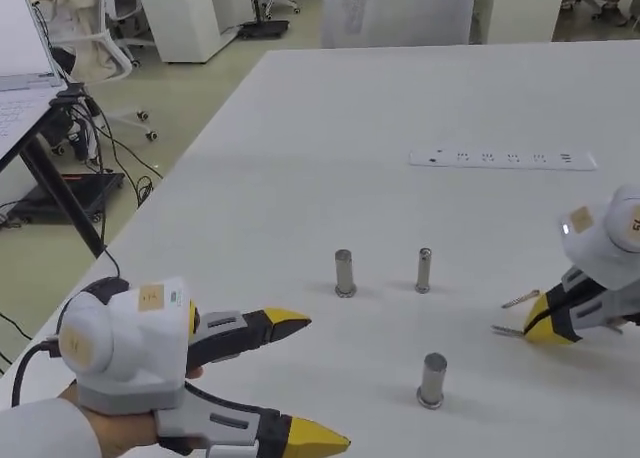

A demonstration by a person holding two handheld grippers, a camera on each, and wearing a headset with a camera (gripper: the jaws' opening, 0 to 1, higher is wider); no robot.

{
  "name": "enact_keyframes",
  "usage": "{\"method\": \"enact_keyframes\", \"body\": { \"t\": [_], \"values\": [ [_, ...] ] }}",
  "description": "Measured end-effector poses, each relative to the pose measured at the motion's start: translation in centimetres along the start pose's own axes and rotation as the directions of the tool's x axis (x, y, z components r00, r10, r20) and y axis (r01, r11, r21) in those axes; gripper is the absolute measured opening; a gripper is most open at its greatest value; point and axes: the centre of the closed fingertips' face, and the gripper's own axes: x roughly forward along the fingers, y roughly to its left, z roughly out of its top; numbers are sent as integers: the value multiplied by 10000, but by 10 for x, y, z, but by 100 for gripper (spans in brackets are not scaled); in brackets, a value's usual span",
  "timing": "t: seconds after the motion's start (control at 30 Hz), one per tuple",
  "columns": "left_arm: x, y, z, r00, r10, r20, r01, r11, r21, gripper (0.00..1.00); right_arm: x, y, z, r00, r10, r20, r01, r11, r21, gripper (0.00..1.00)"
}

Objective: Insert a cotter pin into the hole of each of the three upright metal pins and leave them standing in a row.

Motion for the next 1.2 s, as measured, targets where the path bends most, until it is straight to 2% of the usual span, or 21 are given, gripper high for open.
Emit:
{"method": "enact_keyframes", "body": {
  "t": [0.27,0.53,0.8,1.2],
  "values": [
    [2,-2,2,10000,-45,14,45,10000,35,77,-5,7,0,10000,65,-19,-66,10000,-65,2],
    [7,-6,8,9998,-167,91,165,9997,161,76,-13,17,1,9999,170,16,-170,9998,36,2],
    [15,-11,13,9992,-383,112,379,9986,357,75,-25,30,12,9996,242,134,-242,9997,-7,2],
    [21,-16,22,9983,-535,250,517,9965,660,72,-46,52,41,9985,367,417,-360,9992,-159,2]
  ]
}}
